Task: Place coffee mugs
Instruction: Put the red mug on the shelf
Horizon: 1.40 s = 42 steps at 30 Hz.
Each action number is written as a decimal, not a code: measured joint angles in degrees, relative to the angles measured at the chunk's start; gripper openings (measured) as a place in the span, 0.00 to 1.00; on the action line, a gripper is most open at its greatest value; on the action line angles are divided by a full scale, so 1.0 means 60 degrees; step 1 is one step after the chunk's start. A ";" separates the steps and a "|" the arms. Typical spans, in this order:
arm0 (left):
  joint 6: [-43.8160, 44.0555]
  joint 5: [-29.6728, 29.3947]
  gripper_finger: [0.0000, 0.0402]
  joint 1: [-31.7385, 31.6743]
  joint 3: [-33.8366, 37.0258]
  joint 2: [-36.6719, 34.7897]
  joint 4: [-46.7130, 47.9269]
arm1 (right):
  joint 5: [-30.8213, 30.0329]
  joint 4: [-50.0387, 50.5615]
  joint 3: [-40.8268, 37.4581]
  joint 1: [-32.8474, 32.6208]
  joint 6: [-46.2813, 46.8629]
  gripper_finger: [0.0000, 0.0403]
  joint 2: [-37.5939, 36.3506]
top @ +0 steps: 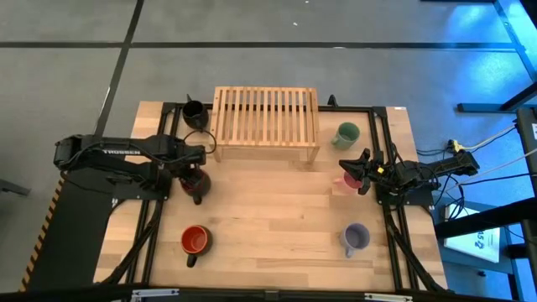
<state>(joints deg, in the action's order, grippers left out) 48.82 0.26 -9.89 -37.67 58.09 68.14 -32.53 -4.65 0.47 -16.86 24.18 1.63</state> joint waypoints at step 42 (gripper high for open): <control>-0.7414 -0.0571 0.04 -0.7447 -1.4319 0.7539 0.3525 | -0.0255 0.0012 0.0000 0.0002 0.1223 0.06 0.0000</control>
<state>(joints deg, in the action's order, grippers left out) 4.34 -3.17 -54.57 -123.58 103.32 89.29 -34.06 -4.58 0.47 -16.85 31.52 1.63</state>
